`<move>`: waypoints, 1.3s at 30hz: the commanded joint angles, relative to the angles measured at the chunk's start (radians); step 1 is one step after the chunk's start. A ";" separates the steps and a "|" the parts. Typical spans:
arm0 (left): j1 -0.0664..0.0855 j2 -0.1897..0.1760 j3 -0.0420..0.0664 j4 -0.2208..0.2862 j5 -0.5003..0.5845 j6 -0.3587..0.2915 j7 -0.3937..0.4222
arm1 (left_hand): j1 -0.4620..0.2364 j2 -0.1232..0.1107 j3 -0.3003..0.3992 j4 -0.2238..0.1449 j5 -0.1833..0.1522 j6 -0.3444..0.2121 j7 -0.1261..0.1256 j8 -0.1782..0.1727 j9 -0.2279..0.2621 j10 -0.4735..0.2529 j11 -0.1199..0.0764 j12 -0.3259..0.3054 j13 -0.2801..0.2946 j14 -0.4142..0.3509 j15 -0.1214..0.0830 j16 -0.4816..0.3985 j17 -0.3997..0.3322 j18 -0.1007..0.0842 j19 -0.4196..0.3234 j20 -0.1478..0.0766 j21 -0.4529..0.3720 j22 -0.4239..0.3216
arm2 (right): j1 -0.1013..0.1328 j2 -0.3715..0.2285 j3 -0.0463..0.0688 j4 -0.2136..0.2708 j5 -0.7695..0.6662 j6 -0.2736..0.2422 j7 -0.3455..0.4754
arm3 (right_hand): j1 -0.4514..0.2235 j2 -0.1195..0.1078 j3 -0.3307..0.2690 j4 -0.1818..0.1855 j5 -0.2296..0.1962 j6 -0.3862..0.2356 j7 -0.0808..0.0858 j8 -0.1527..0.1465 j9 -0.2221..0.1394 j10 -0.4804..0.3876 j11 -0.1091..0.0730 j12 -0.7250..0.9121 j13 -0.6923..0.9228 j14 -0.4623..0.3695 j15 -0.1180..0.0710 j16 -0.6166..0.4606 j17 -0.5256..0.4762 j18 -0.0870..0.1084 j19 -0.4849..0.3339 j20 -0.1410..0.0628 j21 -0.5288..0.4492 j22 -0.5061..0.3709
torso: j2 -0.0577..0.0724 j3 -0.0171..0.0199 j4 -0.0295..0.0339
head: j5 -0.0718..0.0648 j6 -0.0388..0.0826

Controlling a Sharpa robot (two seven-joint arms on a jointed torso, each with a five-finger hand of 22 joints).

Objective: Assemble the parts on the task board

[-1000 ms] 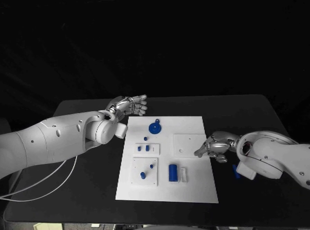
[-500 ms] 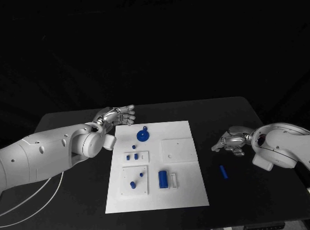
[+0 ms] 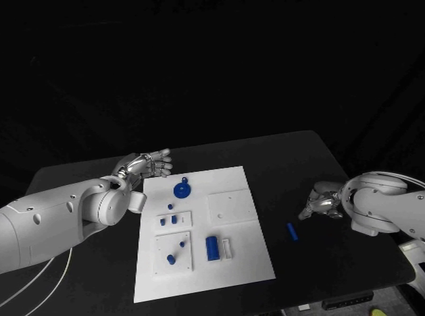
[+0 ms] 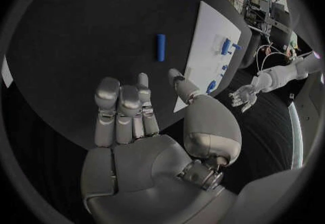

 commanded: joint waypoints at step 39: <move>0.000 -0.014 0.000 0.020 0.007 0.014 -0.004 | -0.003 0.005 -0.003 0.001 -0.001 0.004 -0.001 0.003 -0.003 0.005 -0.001 0.003 0.001 0.008 0.000 -0.012 0.006 0.014 0.007 0.003 -0.009 0.003 | -0.178 0.179 -0.004 -0.054 -0.385 0.008 -0.065 | 0.034 0.088 0.011 -0.020 -0.005 0.024 0.011 0.024 0.016 0.014 -0.009 -0.002 -0.006 0.003 -0.002 0.001 -0.001 0.069 -0.004 0.017 0.005 0.015 | 0.000 -0.0021 0.0002 | -0.016 -0.032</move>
